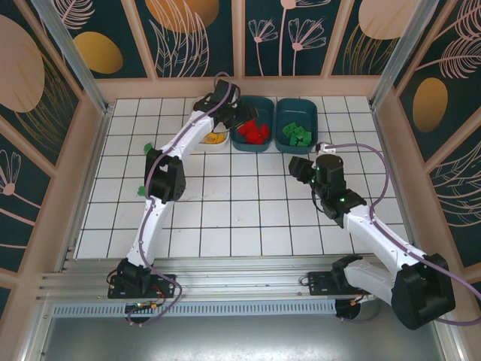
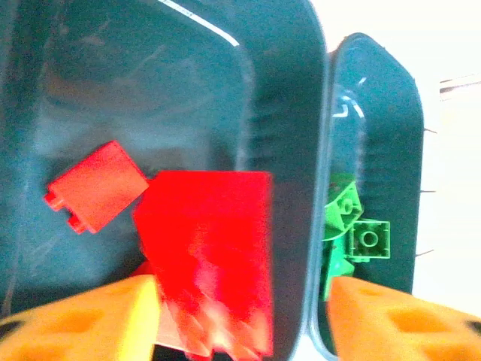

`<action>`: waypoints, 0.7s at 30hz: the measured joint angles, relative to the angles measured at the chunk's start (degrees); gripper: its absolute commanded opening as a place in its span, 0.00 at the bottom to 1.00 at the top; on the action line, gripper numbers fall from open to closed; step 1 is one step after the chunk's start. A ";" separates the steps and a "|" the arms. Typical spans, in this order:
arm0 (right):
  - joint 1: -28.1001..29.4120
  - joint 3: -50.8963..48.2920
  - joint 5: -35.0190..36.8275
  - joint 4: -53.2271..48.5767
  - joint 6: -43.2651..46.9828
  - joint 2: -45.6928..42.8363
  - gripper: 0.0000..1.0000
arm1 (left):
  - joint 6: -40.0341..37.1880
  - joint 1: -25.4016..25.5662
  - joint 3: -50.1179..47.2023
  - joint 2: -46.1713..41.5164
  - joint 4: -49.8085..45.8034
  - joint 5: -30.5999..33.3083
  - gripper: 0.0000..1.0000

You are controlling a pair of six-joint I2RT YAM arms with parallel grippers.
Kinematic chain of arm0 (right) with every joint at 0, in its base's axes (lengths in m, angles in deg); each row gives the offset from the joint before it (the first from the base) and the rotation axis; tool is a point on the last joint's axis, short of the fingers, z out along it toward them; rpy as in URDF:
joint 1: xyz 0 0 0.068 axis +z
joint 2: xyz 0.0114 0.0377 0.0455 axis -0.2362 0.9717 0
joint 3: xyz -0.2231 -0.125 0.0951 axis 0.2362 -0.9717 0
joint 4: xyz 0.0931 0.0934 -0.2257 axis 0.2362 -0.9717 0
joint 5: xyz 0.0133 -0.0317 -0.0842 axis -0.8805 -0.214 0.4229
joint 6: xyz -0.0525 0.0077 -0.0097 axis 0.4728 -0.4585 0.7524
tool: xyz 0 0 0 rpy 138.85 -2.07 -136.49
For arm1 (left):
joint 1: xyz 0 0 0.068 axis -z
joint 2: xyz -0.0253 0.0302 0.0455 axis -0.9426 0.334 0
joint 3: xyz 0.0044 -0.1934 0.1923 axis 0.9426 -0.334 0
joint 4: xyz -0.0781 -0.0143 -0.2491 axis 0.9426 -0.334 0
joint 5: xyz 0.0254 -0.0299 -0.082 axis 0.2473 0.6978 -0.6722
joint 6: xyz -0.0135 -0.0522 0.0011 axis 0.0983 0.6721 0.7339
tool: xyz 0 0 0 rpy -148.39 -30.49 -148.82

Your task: Sort the legos into containers by color

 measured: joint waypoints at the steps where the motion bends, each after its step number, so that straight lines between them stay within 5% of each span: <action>1: 0.00 -0.02 -0.13 0.00 0.00 0.00 0.61 | -0.50 0.00 0.50 -0.02 0.55 -0.17 0.77; 6: 0.09 -0.04 -0.63 0.02 -0.04 0.07 0.61 | -5.64 0.00 -2.86 -3.50 1.01 3.06 0.79; 13: 5.62 -0.04 -0.74 1.31 -0.59 4.11 0.61 | -13.22 -2.82 -39.36 -33.27 6.32 15.52 0.80; 17: 9.22 0.13 -0.76 2.12 -1.11 7.74 0.61 | -14.69 -13.70 -53.81 -48.22 10.97 17.27 0.80; 21: 12.61 1.99 -0.48 2.86 -1.16 10.86 0.61 | -16.20 -23.91 -59.87 -50.18 10.95 20.72 0.81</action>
